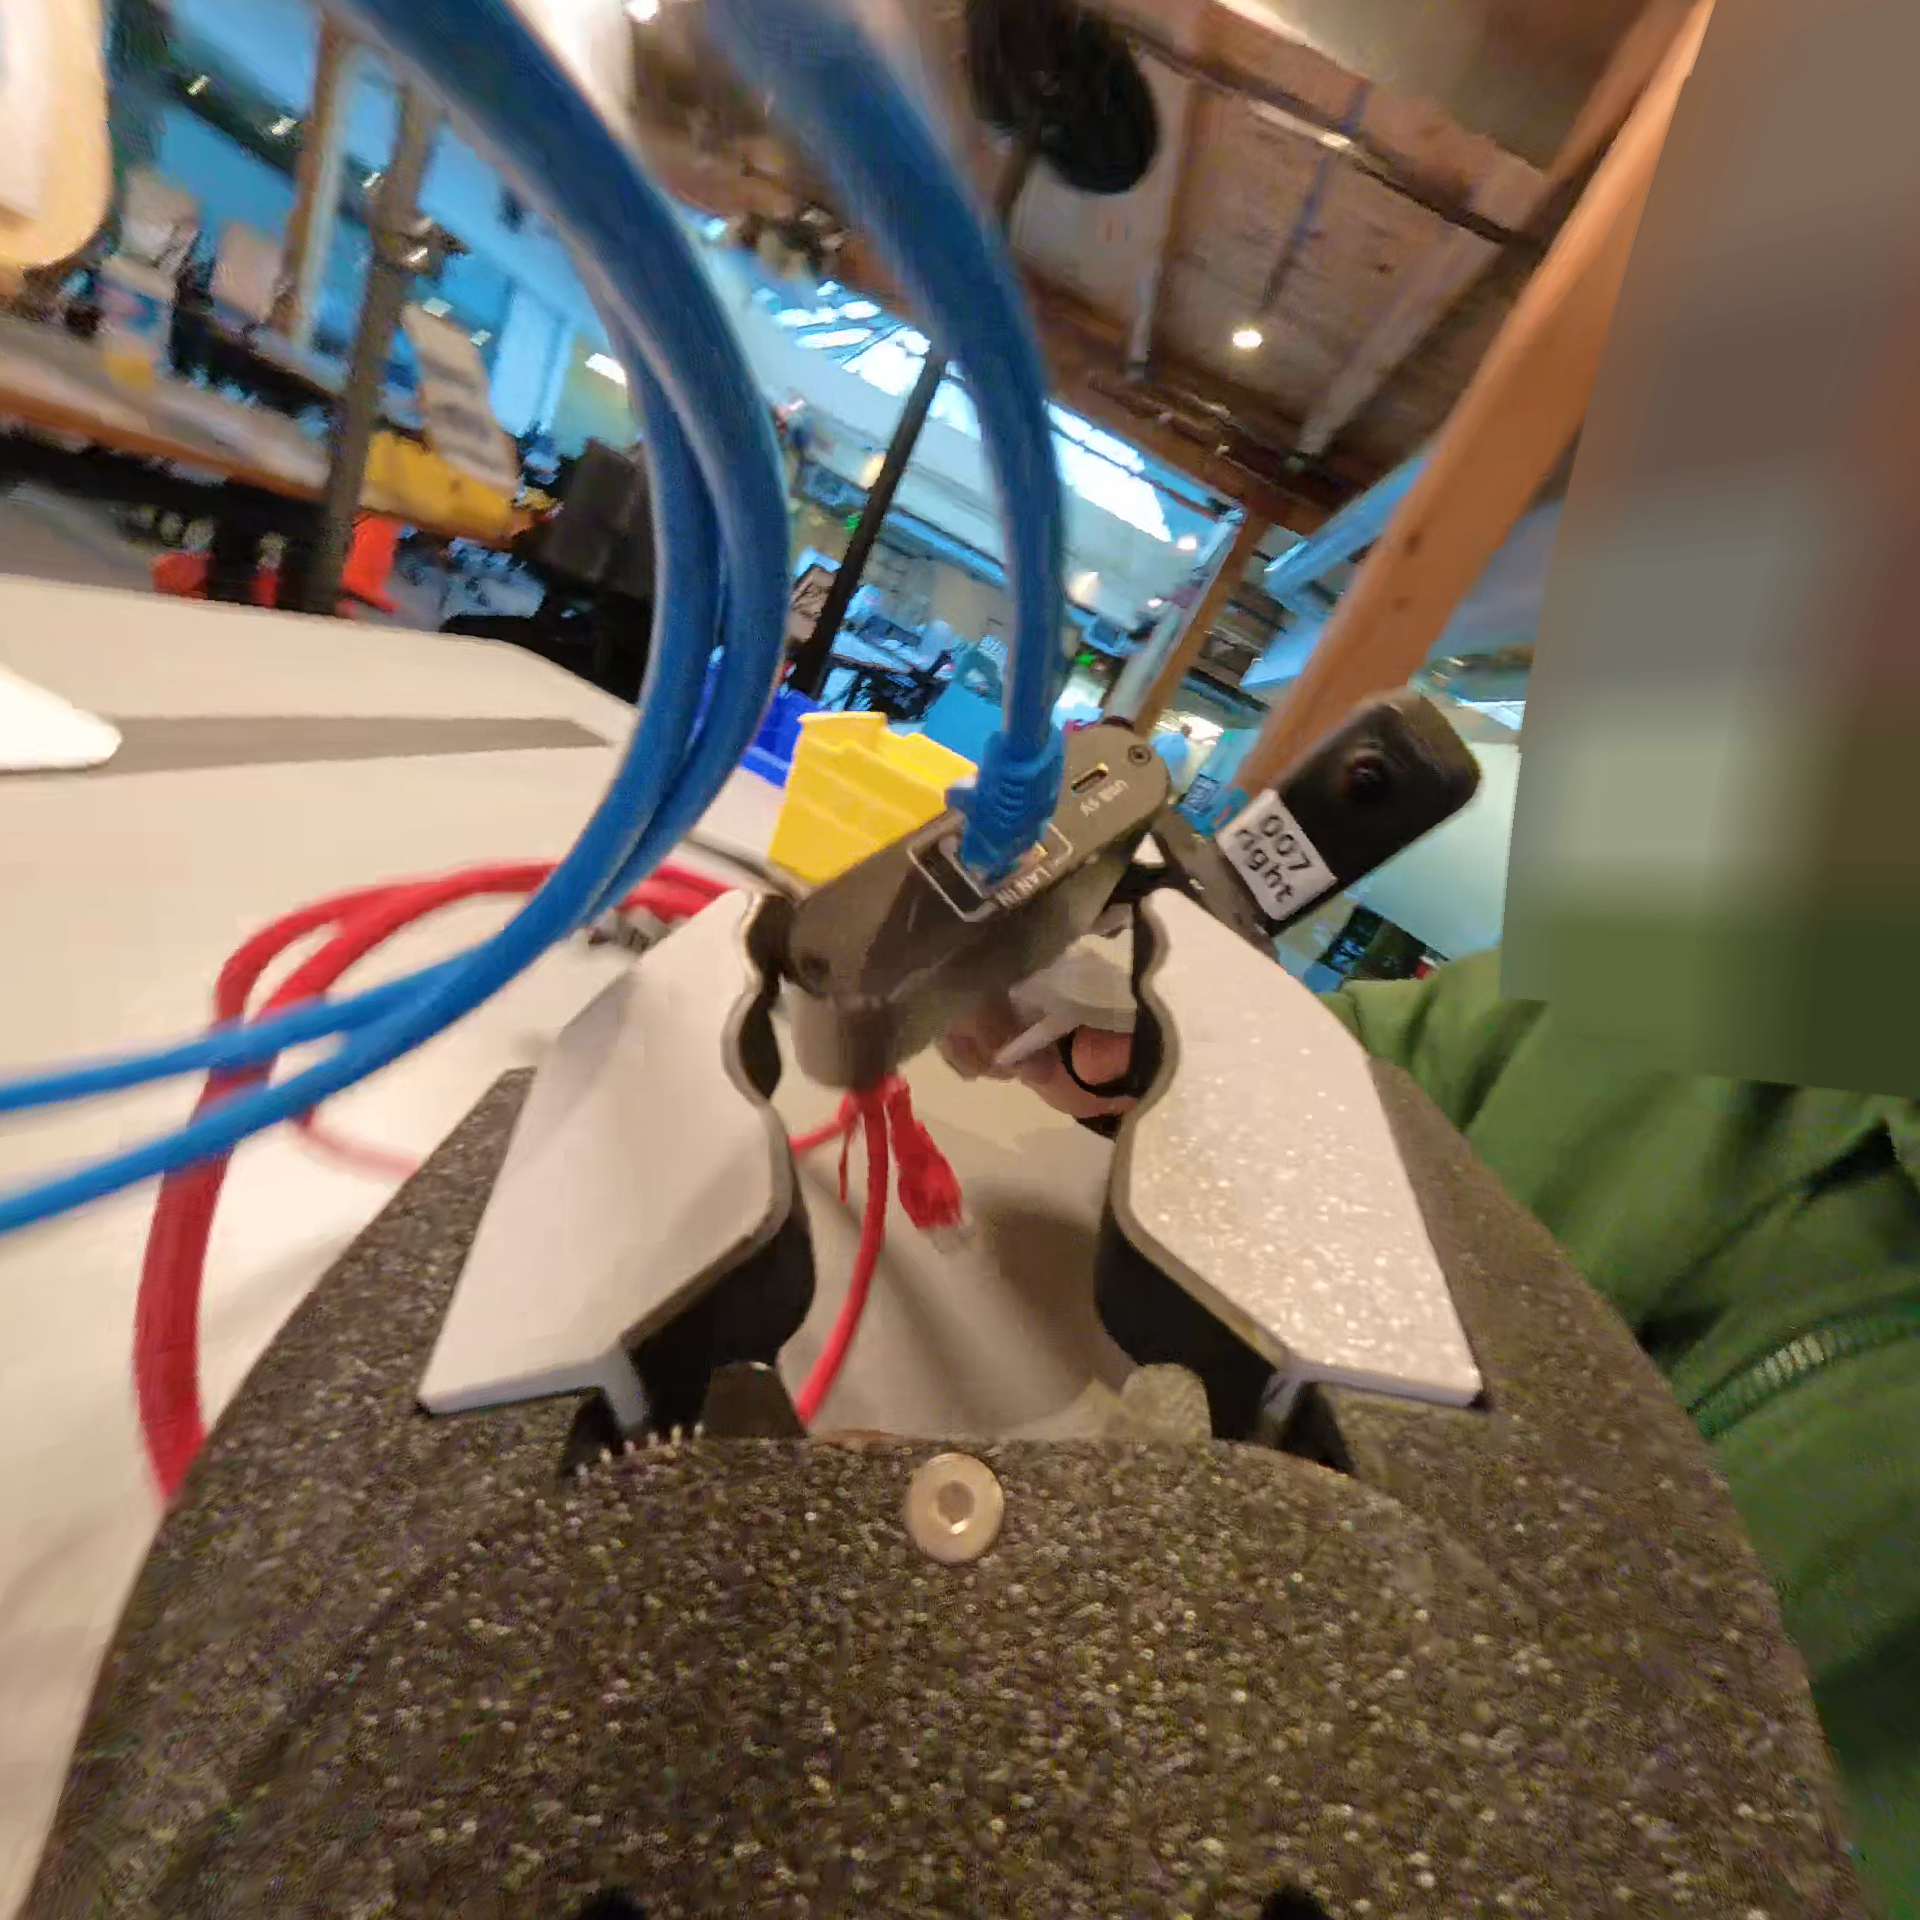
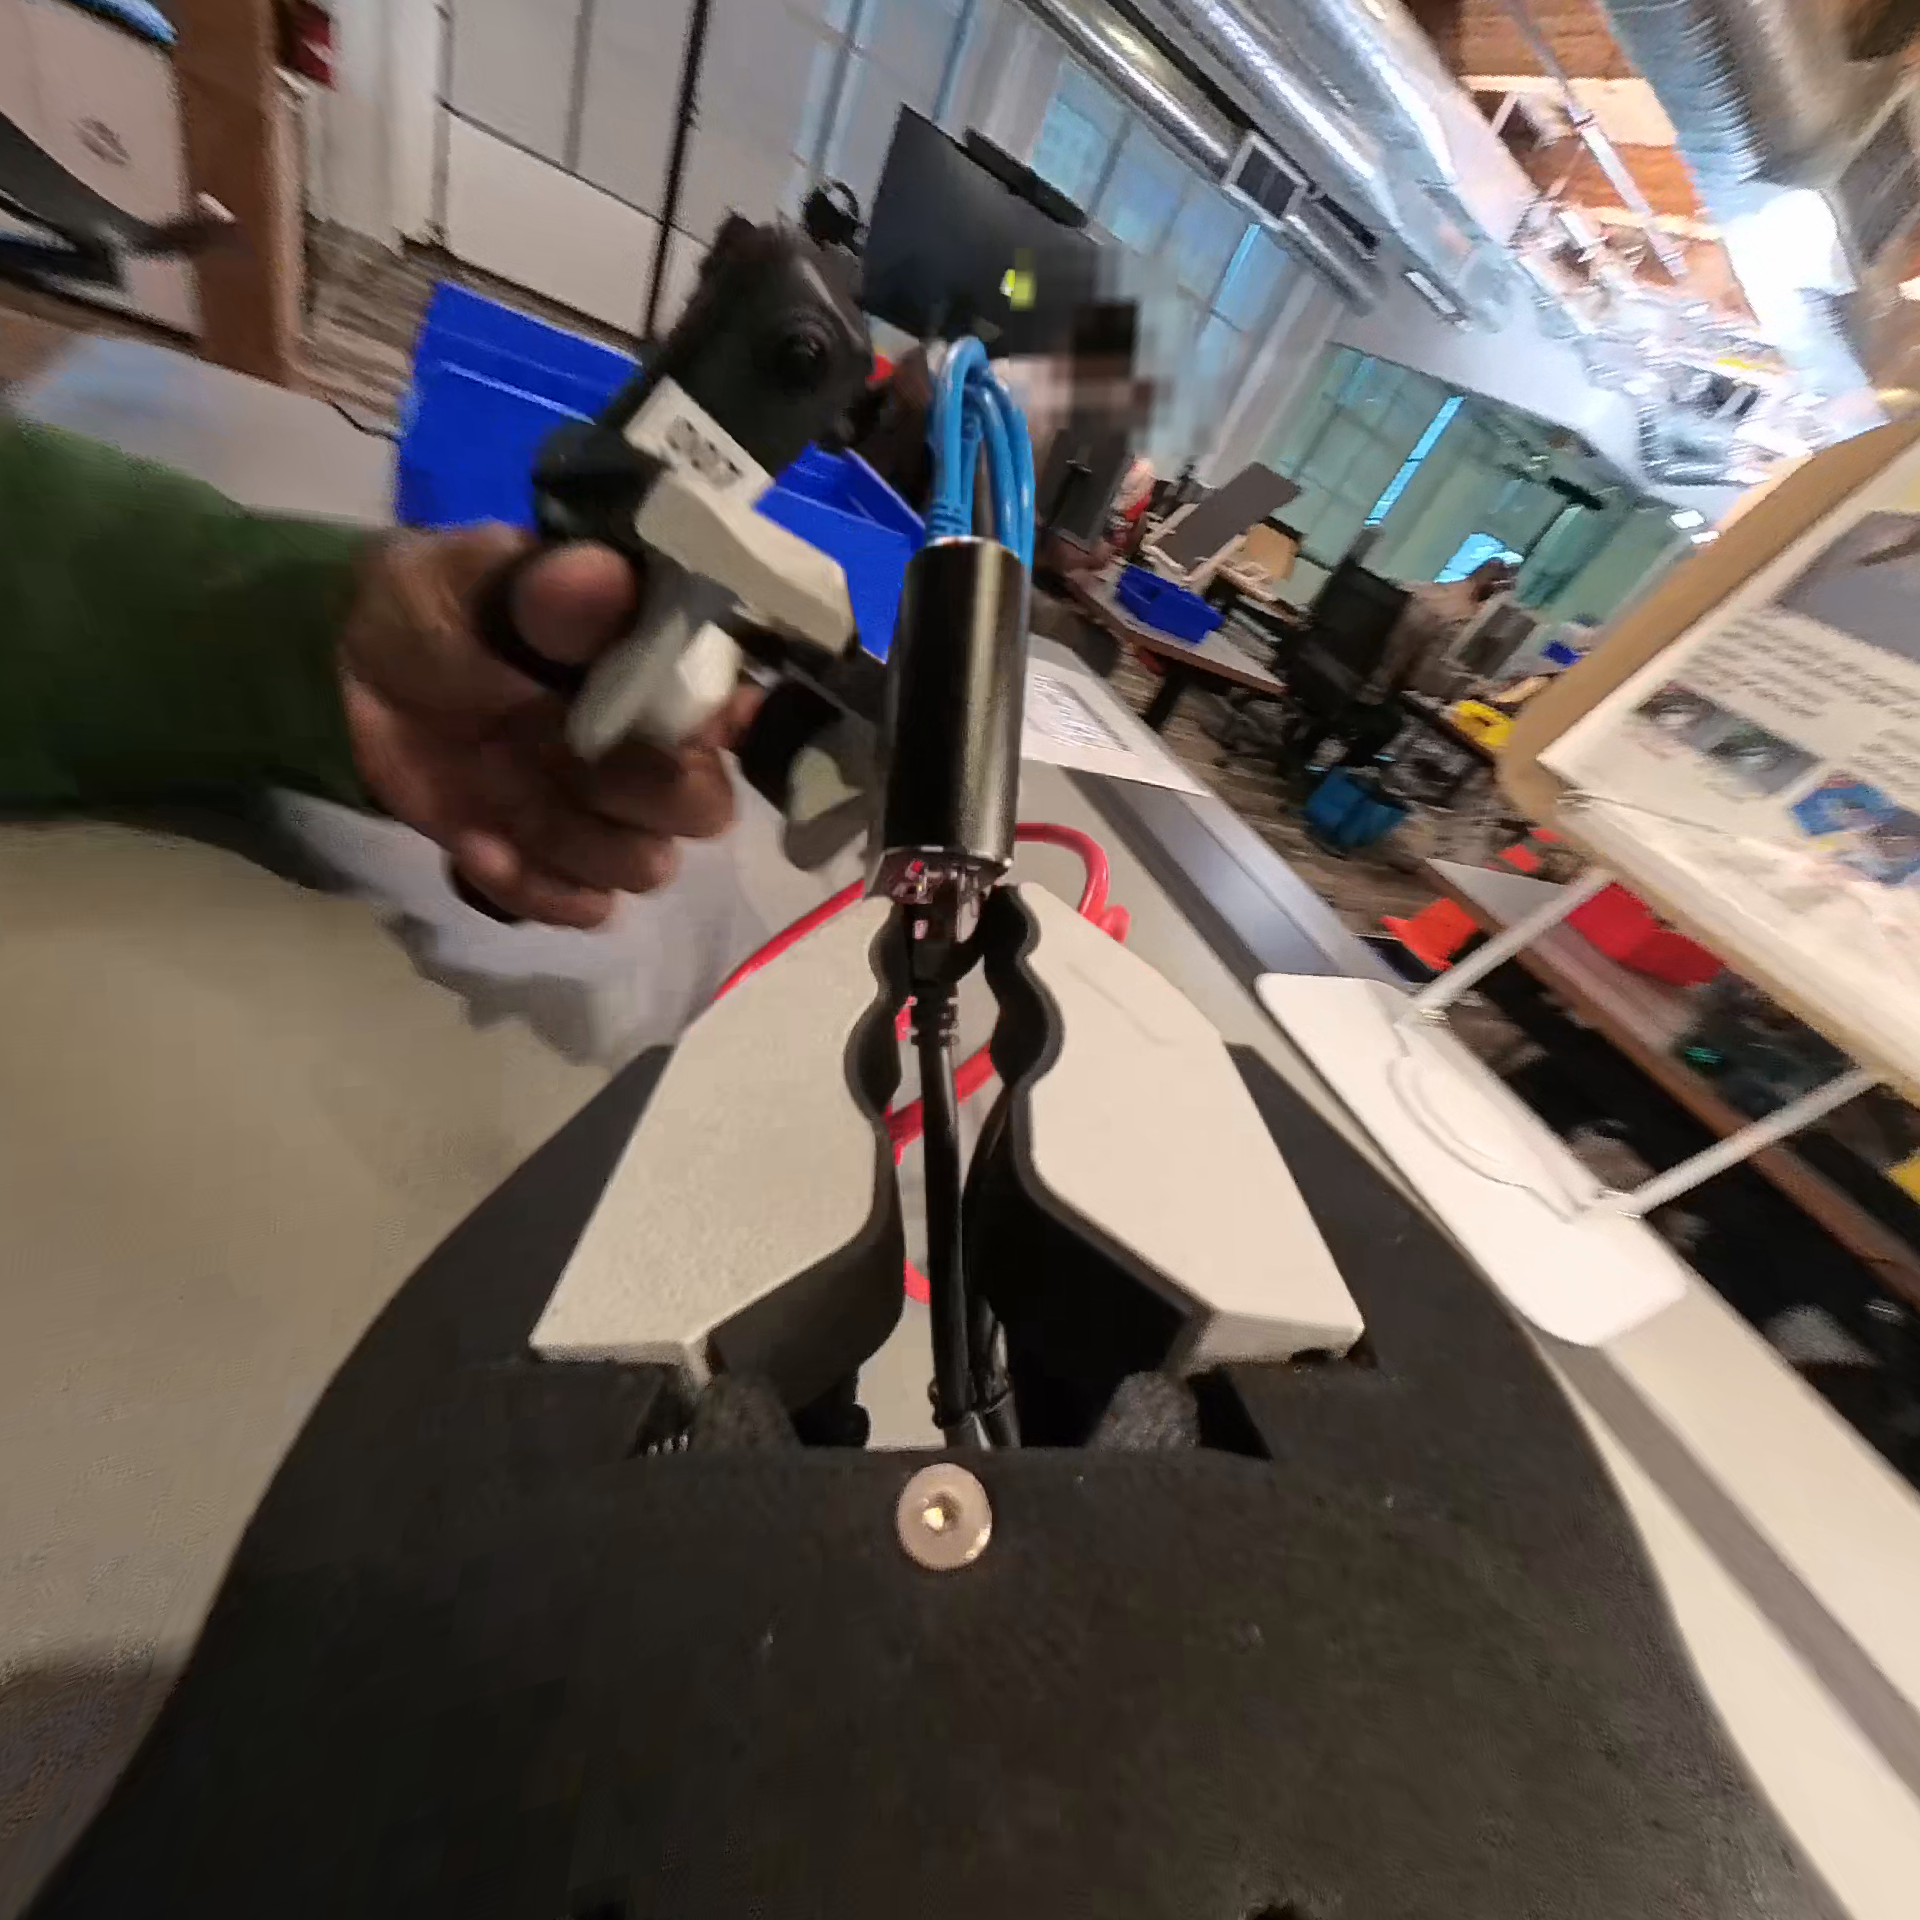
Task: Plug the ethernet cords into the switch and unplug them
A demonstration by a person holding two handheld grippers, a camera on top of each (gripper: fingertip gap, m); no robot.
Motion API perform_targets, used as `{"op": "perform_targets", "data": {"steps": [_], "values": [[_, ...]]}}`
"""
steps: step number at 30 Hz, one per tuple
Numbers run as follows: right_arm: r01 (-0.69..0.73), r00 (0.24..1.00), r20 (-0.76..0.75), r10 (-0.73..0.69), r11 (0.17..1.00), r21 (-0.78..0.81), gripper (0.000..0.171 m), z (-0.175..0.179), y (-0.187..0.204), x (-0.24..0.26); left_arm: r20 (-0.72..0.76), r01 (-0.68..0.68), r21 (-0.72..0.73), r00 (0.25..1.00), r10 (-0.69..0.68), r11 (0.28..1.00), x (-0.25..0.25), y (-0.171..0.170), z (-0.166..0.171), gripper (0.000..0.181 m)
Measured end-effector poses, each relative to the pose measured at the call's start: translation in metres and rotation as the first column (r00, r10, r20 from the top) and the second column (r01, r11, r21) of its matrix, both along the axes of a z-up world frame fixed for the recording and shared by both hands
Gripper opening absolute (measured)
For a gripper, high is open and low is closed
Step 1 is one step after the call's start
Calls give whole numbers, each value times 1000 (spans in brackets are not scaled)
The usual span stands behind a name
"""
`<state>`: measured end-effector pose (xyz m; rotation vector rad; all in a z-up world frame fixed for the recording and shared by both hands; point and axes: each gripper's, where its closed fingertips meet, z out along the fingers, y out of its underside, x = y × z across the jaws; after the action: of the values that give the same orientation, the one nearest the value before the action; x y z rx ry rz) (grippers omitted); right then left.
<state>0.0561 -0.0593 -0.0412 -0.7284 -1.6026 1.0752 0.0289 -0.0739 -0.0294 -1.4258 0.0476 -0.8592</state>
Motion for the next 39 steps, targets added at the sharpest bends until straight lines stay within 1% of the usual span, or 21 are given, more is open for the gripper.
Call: {"op": "perform_targets", "data": {"steps": [3,5,7,9,12,14,15,16,17,19,20,24,26,29,31,33,35,36,37,38,39], "values": [[139,990,-48,-132,975,174,15,-2,23,-3,67,-35,-180,997,48,983,-4,3,-17,81],[204,979,-73,-191,946,252,15,-5,31,-4,208,-28,-241,975,79,970,3,3,-21,90],[257,966,-106,-235,903,345,15,-10,33,-6,338,-16,-291,934,119,956,13,6,-25,100],[283,959,-142,-246,853,439,15,-14,29,-8,396,-27,-341,902,170,940,19,11,-30,105],[304,953,-191,-237,760,574,14,-22,20,-10,440,-38,-388,871,221,921,21,19,-31,110],[313,950,-232,-211,671,672,14,-27,13,-10,455,-50,-417,853,256,908,19,23,-33,110],[313,950,-246,-194,626,714,14,-31,9,-10,468,-47,-431,842,268,901,18,24,-34,108],[311,950,-258,-175,587,748,14,-34,4,-9,484,-41,-442,830,277,896,18,25,-36,101],[311,950,-270,-156,551,775,14,-37,0,-9,497,-41,-458,816,294,888,16,26,-39,89],[311,949,-291,-119,494,812,14,-39,-9,-7,534,-55,-488,771,347,871,9,26,-49,57],[317,947,-299,-117,482,817,14,-39,-10,-7,557,-55,-491,748,361,869,6,25,-54,43],[287,957,-257,-131,538,793,15,-45,-10,-9,556,-97,-468,740,378,878,4,22,-60,35],[282,959,-230,-163,577,767,15,-47,-9,-10,545,-150,-447,736,402,882,1,20,-59,33],[282,959,-179,-221,647,709,26,-48,-7,-9,532,-258,-419,708,465,871,-10,13,-59,30],[277,959,-140,-244,721,636,24,-47,-9,-4,535,-308,-408,682,499,859,-19,6,-61,29],[265,962,-83,-260,814,518,22,-44,-10,3,529,-352,-403,664,529,845,-26,-2,-64,29],[234,965,31,-260,910,344,17,-46,-15,10,535,-385,-377,652,537,842,-31,-9,-62,29],[201,965,125,-231,956,216,15,-51,-21,13,542,-401,-354,648,535,845,-31,-12,-60,29],[175,957,228,-182,983,52,15,-56,-28,16,545,-412,-331,651,529,849,-31,-15,-56,29],[159,943,315,-108,977,-139,17,-61,-38,17,544,-419,-309,659,520,854,-29,-16,-53,29],[155,928,373,-22,931,-331,24,-63,-46,18,542,-423,-288,668,510,859,-27,-18,-50,29]]}}
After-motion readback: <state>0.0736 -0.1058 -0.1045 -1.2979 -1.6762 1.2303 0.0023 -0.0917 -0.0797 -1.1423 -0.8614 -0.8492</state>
